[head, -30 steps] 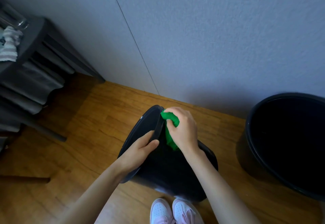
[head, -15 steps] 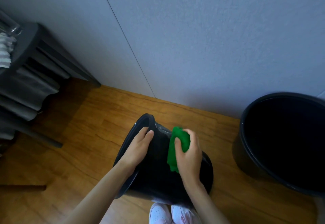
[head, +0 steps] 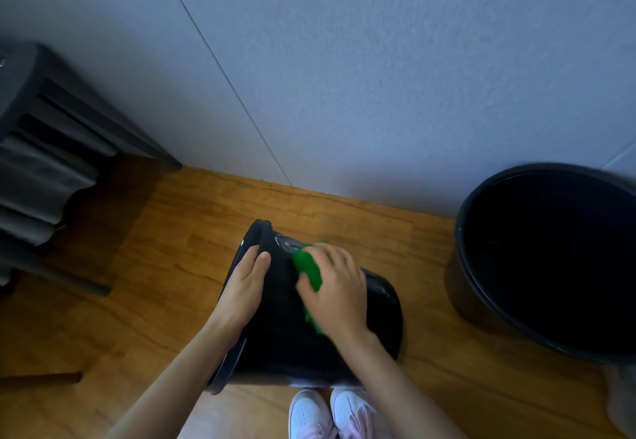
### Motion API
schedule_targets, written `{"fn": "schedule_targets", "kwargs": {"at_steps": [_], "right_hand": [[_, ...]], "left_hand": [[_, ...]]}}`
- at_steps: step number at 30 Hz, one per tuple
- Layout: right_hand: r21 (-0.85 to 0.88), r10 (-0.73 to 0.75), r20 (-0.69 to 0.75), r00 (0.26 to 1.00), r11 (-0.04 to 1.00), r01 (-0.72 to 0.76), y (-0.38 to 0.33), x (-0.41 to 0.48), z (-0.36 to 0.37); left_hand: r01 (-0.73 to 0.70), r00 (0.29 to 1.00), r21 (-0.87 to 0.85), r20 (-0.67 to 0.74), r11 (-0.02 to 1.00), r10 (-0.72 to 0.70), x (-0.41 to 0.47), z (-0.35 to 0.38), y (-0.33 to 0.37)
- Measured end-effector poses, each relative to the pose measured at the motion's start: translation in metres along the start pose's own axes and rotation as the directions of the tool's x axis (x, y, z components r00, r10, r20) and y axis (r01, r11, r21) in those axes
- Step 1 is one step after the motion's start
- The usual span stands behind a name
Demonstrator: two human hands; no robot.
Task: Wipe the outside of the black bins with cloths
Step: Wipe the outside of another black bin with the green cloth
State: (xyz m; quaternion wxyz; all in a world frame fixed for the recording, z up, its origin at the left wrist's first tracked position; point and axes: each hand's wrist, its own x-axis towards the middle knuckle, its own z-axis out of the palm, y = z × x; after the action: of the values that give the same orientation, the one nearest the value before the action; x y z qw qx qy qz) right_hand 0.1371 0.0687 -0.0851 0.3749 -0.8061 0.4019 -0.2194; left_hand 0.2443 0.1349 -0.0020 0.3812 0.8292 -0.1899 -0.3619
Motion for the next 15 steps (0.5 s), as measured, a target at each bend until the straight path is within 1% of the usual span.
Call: {"fn": "schedule_targets", "kwargs": {"at_steps": [2,4,6,8,9,11,13,15], "right_hand": [[-0.008,0.144,0.116,0.983,0.990,-0.144,0.031,0.015,-0.001],[-0.057,0.293,0.202,0.934,0.956,-0.287,0.066,0.026,-0.005],[-0.093,0.412,0.239,0.879,0.911,-0.401,0.095,0.028,-0.010],[-0.101,0.473,0.223,0.852,0.881,-0.463,0.109,0.024,-0.012],[-0.104,0.481,0.205,0.853,0.877,-0.469,0.110,0.019,-0.012],[-0.120,0.449,0.152,0.881,0.893,-0.434,0.105,0.007,-0.012],[-0.130,0.369,0.093,0.925,0.925,-0.356,0.089,-0.005,-0.011],[-0.098,0.274,0.052,0.960,0.958,-0.268,0.060,-0.011,-0.010]], "left_hand": [[0.016,1.000,0.003,-0.007,1.000,-0.016,0.002,-0.004,-0.005],[0.027,1.000,-0.002,-0.009,1.000,-0.027,0.003,-0.006,-0.009],[0.030,1.000,0.008,-0.007,1.000,-0.029,0.001,-0.007,-0.008],[0.021,1.000,0.031,0.000,0.999,-0.021,0.000,-0.006,-0.005],[0.017,1.000,0.038,0.002,0.999,-0.017,-0.001,-0.006,-0.006],[0.002,1.000,0.045,0.004,0.999,-0.002,-0.001,-0.004,-0.003],[-0.010,1.000,0.064,0.004,0.998,0.010,-0.001,-0.004,-0.003],[-0.006,1.000,0.070,0.011,0.998,0.005,0.000,-0.003,-0.005]]}}
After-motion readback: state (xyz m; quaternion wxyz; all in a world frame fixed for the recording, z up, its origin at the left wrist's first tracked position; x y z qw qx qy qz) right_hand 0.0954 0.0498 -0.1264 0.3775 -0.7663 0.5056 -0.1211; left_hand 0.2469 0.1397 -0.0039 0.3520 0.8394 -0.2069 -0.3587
